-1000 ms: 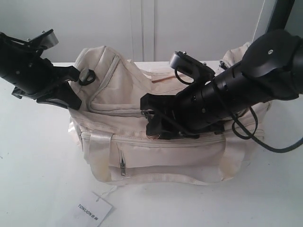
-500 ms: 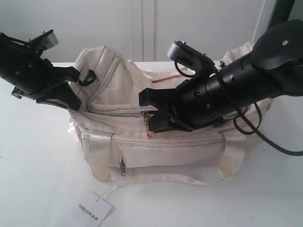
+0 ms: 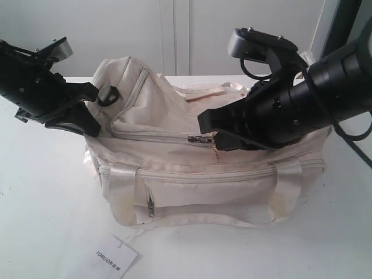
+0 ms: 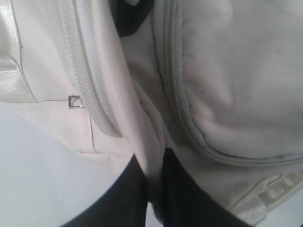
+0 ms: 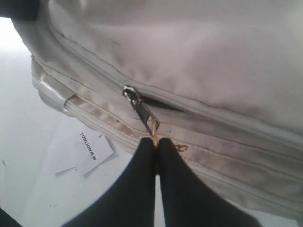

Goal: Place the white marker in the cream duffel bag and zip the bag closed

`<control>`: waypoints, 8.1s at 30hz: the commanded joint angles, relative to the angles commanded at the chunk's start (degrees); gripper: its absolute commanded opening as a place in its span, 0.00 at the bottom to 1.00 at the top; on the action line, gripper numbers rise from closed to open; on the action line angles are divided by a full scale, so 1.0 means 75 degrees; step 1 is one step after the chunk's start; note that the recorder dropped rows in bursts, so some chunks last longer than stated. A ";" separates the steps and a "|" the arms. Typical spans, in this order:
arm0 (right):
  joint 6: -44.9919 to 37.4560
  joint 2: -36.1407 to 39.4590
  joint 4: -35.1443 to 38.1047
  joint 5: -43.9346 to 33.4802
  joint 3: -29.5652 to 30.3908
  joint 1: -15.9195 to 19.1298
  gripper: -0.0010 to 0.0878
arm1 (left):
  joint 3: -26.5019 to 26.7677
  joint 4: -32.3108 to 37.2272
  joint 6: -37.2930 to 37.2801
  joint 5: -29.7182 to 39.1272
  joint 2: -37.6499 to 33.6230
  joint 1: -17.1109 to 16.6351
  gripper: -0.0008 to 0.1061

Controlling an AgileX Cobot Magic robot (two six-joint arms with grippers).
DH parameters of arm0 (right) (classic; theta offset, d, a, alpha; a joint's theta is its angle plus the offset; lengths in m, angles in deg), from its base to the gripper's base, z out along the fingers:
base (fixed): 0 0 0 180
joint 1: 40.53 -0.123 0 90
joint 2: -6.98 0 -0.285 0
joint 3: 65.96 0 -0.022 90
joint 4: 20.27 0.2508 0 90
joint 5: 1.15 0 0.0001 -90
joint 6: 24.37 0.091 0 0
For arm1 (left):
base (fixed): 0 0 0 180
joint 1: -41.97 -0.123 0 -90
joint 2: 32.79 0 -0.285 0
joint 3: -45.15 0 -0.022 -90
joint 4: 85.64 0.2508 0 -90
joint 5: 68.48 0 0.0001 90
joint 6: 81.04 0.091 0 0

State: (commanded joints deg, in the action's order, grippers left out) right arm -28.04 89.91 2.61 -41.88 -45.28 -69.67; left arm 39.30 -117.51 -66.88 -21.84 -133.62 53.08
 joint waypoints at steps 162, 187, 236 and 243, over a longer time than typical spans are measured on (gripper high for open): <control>-0.0485 -0.0479 0.0079 -0.0666 0.0000 0.2958 0.01 | 0.0000 0.0015 0.3543 -0.2552 0.1986 0.3258 0.01; -0.0485 -0.0479 0.0079 -0.0615 0.0000 0.2958 0.01 | 0.0000 -0.0689 0.6398 -0.4717 0.0044 0.4935 0.46; -0.0514 -0.0479 -0.0022 0.1120 0.0000 0.2958 0.01 | 0.0000 -0.0219 0.6510 -0.5066 -0.0501 0.4935 0.01; -0.0514 -0.0479 -0.0252 0.1517 0.0000 0.2958 0.01 | 0.0000 -0.0219 0.6510 -0.5051 -0.0501 0.4935 0.01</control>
State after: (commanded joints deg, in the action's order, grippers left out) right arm -31.89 86.32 0.72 -30.50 -45.28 -47.49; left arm 39.30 -119.15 -18.05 -59.73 -137.38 90.09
